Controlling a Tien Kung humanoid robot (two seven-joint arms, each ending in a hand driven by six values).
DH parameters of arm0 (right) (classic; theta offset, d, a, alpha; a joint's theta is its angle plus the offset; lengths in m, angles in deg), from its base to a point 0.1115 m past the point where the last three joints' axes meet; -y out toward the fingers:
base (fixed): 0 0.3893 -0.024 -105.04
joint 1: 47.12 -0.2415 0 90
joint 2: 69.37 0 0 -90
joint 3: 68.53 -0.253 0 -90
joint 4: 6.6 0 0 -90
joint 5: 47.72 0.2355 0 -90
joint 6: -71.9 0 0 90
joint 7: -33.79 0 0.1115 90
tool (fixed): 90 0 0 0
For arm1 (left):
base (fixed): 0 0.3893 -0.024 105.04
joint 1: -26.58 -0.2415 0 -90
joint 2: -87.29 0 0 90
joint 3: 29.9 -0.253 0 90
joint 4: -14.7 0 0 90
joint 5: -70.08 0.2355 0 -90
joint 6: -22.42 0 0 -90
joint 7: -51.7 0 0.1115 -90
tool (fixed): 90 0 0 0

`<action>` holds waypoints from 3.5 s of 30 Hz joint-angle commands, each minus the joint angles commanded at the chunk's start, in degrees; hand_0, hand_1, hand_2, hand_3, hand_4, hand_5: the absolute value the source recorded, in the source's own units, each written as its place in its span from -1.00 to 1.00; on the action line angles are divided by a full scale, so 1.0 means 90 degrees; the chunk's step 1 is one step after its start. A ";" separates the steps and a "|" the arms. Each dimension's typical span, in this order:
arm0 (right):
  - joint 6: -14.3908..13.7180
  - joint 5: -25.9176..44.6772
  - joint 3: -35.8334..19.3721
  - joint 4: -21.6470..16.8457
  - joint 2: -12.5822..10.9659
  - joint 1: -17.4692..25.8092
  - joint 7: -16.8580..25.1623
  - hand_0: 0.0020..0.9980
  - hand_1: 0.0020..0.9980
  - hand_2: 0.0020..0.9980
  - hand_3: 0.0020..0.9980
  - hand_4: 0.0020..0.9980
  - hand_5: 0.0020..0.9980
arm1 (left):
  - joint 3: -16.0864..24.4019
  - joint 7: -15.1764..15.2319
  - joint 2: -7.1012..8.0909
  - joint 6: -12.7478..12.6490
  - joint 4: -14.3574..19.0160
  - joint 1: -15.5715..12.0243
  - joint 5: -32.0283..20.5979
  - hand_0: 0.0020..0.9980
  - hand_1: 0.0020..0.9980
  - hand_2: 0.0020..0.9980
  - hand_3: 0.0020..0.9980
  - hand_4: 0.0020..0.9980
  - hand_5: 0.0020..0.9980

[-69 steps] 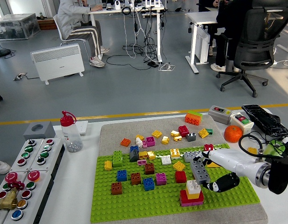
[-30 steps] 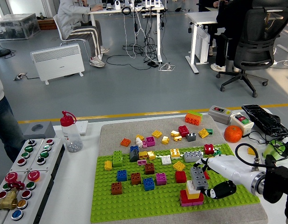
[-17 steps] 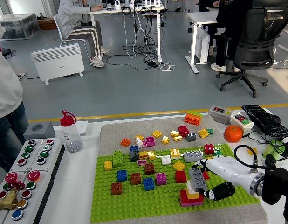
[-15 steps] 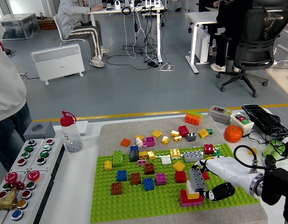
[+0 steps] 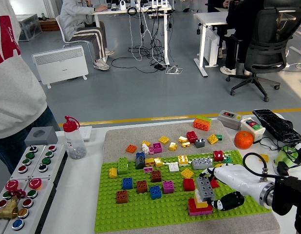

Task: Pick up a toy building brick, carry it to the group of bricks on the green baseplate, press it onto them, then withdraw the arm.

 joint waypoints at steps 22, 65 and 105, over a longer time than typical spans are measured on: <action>0.0012 -0.0015 0.0049 0.0000 0.0007 -0.0003 0.0004 0.87 0.53 0.53 0.57 0.37 -0.38 | -0.0007 -0.0008 -0.0002 -0.0003 0.0000 -0.0006 0.0003 0.34 0.23 0.14 -0.09 -0.52 1.00; 0.0184 0.0017 -0.0042 0.0000 0.0011 0.0018 0.0011 0.89 0.59 0.79 0.73 0.46 -0.34 | -0.0018 -0.0007 0.0001 0.0000 0.0000 -0.0023 0.0009 0.34 0.23 0.14 -0.09 -0.52 1.00; 0.0143 -0.0067 -0.0077 0.0000 0.0040 0.0048 0.0007 0.91 0.65 0.91 0.81 0.59 -0.30 | -0.0013 -0.0006 -0.0006 -0.0009 0.0000 -0.0031 0.0036 0.34 0.23 0.14 -0.09 -0.52 1.00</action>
